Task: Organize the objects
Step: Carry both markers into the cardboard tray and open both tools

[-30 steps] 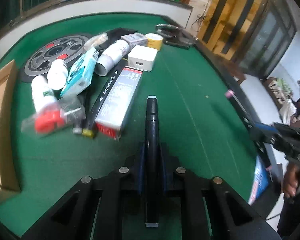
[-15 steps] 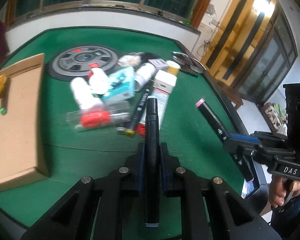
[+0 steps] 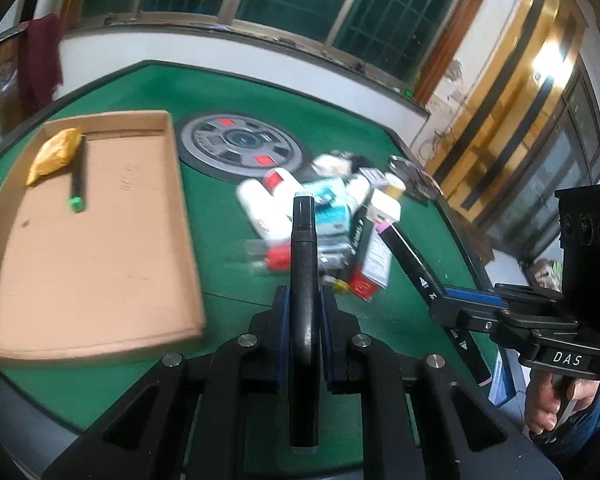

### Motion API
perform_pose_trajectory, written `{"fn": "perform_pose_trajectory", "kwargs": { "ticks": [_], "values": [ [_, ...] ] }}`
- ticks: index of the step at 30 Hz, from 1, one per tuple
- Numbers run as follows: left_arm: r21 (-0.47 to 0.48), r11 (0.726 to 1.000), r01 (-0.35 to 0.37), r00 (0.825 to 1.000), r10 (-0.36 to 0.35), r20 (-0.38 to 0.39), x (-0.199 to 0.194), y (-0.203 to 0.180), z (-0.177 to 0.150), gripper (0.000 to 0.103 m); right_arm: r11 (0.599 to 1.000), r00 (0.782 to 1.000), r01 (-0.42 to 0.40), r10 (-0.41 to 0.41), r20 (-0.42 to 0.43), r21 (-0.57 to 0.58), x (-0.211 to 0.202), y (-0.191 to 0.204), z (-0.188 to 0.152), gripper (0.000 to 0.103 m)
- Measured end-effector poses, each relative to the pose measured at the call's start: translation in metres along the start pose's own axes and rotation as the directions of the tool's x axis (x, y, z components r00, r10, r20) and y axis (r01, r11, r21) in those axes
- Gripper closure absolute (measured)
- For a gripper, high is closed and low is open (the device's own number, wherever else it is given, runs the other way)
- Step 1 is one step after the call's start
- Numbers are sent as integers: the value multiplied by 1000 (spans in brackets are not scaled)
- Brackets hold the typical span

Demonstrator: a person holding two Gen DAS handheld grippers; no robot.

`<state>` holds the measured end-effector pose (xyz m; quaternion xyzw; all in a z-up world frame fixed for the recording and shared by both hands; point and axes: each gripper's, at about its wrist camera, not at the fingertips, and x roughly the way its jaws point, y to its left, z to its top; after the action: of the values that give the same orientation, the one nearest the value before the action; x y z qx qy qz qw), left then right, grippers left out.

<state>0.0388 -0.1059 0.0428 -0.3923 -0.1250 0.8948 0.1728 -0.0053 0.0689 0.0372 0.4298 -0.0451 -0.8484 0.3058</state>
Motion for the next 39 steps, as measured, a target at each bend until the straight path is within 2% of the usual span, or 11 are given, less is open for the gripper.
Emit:
{"fn": "perform_pose_trajectory", "kwargs": {
  "ticks": [10,14,21,28,34,39],
  "values": [
    [-89,995,-50,995,58,83,-26,52,20,91,998,998,-50,49,-26,-40,32,40,37,91],
    [-137,986,-99,991,110,75,-33,82,31,91,997,997,-71,69,-44,-37,50,51,55,91],
    [-200,957,-211,977,211,-25,-28,148,40,91,995,992,-93,89,-89,-42,93,74,82,91],
    [-211,932,-293,953,268,-140,-3,187,55,91,996,985,-86,85,-148,-4,146,81,108,91],
    [-196,925,-325,930,276,-242,23,199,62,91,998,980,-55,61,-188,37,184,80,132,91],
    [-171,912,-372,907,318,-275,34,195,70,91,998,974,-33,46,-223,60,210,78,148,91]
  ]
}}
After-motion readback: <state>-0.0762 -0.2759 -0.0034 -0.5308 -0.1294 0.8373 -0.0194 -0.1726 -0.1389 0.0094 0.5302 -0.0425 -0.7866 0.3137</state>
